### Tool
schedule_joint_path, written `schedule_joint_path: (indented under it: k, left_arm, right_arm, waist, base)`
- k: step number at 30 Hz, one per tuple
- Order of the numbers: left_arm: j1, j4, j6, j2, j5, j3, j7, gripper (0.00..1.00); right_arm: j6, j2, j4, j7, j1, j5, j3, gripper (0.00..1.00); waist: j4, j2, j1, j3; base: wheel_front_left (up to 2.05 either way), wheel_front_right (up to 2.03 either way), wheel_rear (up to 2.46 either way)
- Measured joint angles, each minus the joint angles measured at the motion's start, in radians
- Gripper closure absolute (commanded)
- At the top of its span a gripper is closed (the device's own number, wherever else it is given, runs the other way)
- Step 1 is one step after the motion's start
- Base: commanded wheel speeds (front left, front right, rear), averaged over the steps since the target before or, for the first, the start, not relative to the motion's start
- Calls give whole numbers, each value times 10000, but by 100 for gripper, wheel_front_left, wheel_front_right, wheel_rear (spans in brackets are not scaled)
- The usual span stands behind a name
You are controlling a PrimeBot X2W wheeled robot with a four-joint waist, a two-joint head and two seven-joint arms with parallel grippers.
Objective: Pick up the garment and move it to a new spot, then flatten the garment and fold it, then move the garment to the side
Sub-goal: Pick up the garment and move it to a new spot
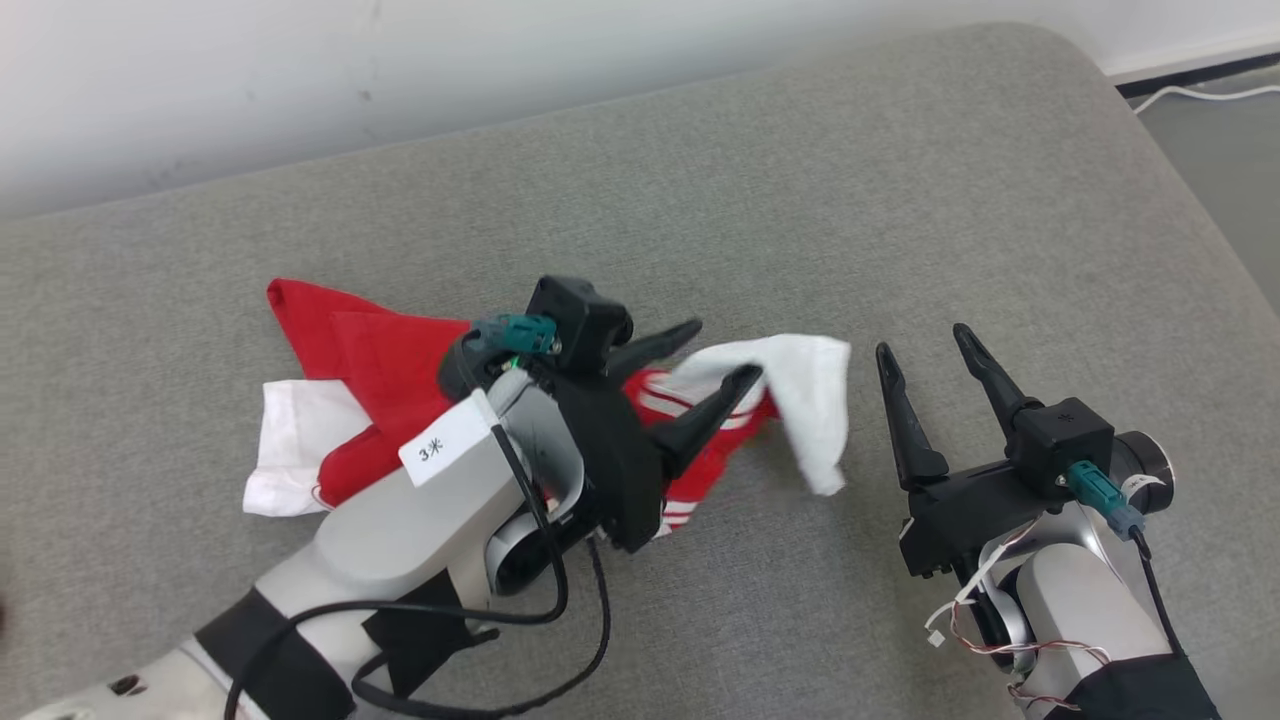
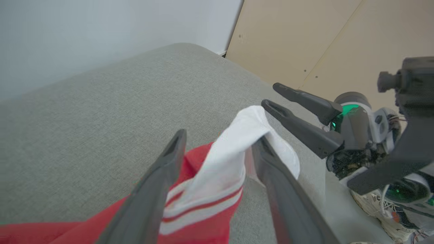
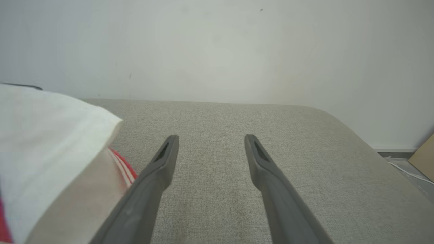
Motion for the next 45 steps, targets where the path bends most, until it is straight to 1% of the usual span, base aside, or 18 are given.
schedule_joint_path:
  k: [5,7,10,12,19,24,29,31,35,42,45]
  left_arm:
    - [-344,10,0,2,2,90,-665,0]
    - [-347,54,0,46,-2,278,-1009,0]
    - [-330,265,0,211,-17,594,-1509,0]
    - [-258,493,10,349,-13,719,-1680,0]
    - [967,880,382,836,-17,679,-1747,0]
    - [1680,740,631,886,-77,614,-1781,0]
    - [2398,433,736,1147,-73,334,-1781,0]
    - [2685,288,895,1313,-73,228,-1779,0]
    - [3143,35,976,1574,-56,-33,-1766,0]
    - [3689,-311,903,1569,-263,-82,-1607,0]
    - [3807,-437,869,1419,-545,-67,-1578,0]
  right_arm:
    - [2,-31,33,0,19,0,-40,0]
    - [4,-31,56,0,27,0,-44,0]
    - [19,-86,67,0,77,0,-86,0]
    - [86,-157,61,0,179,0,-128,0]
    - [104,-242,-59,0,529,-2,-169,0]
    - [104,-240,-130,0,705,-4,-174,0]
    - [115,-222,-211,0,839,-6,-153,0]
    - [178,-209,-211,0,834,-8,-130,0]
    - [180,-224,-213,0,851,-6,-180,0]
    - [196,-205,-222,0,1016,-8,-155,0]
    - [236,-196,-228,0,1015,-8,-136,0]
  waist:
    - [270,0,0,-129]
    - [383,0,0,-219]
    - [560,-1,0,-380]
    - [696,0,-1,-491]
    - [1230,0,-1,-839]
    - [1612,-1,-2,-996]
    - [1892,-1,-2,-1099]
    - [1942,-1,-2,-1155]
    - [2022,0,-2,-1237]
    - [2130,-1,-3,-1351]
    - [2121,-1,-1,-1349]
  base:
    - [0,0,0]
    - [0,0,0]
    - [0,0,0]
    - [0,0,0]
    - [0,0,0]
    - [0,0,0]
    - [0,0,0]
    - [0,0,0]
    - [0,0,0]
    - [0,0,0]
    - [0,0,0]
